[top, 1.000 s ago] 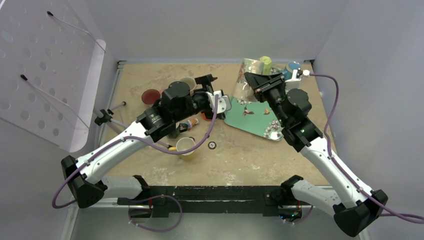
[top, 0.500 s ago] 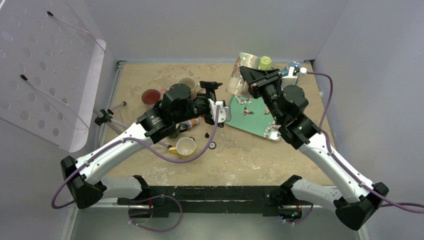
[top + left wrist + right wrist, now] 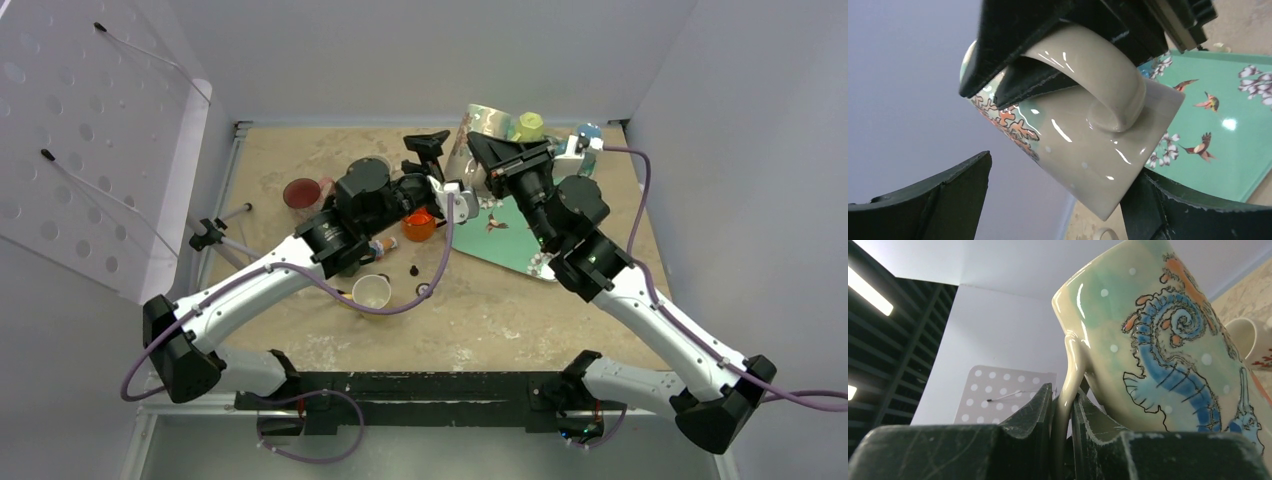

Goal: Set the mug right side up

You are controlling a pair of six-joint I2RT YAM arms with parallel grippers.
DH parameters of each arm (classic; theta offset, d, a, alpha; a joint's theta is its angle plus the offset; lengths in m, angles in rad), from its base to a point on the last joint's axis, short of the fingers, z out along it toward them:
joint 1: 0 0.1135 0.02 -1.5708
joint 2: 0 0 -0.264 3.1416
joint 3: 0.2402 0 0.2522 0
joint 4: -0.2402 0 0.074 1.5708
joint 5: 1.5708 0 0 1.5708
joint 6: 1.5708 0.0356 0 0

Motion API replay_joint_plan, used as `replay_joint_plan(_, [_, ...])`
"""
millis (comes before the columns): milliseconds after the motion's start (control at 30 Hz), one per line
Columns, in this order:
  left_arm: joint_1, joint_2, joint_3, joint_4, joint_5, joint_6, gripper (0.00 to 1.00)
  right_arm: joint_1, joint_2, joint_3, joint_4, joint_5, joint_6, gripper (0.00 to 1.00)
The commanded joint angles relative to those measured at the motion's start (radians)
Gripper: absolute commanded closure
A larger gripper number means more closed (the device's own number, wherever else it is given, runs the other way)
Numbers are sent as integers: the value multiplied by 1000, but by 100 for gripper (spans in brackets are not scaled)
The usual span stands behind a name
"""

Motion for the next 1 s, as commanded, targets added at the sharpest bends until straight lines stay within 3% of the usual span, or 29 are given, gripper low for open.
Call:
replay_joint_plan(0, [-1,0,-61,210,-47,87,6,24,-26,40,206,13,39,100])
replay_joint_plan(100, [-1,11,-101,373,-97,139,12,43,-20,44,211,20,37,100])
replay_joint_plan(233, [-2,24,-115,539,-151,185,39,61,-13,35,213,34,37,100])
replay_joint_plan(267, [-1,23,-120,556,-153,193,48,62,-9,34,208,35,37,100])
replay_joint_plan(333, [-1,14,-139,579,-147,212,77,61,-1,30,205,34,40,100])
replay_joint_plan(367, [-1,6,-149,581,-144,217,98,62,5,28,205,33,40,100])
replay_joint_plan(500, [0,-32,-146,431,-171,167,100,57,19,67,155,39,-70,99])
replay_joint_plan(633, [17,-69,-61,74,-178,-4,100,53,22,159,-35,105,-286,10])
replay_joint_plan(667, [23,-71,-38,-4,-172,-58,100,50,24,178,-89,113,-335,4])
replay_joint_plan(967, [38,-35,132,-585,-98,-424,100,-27,-45,204,-451,53,-664,2])
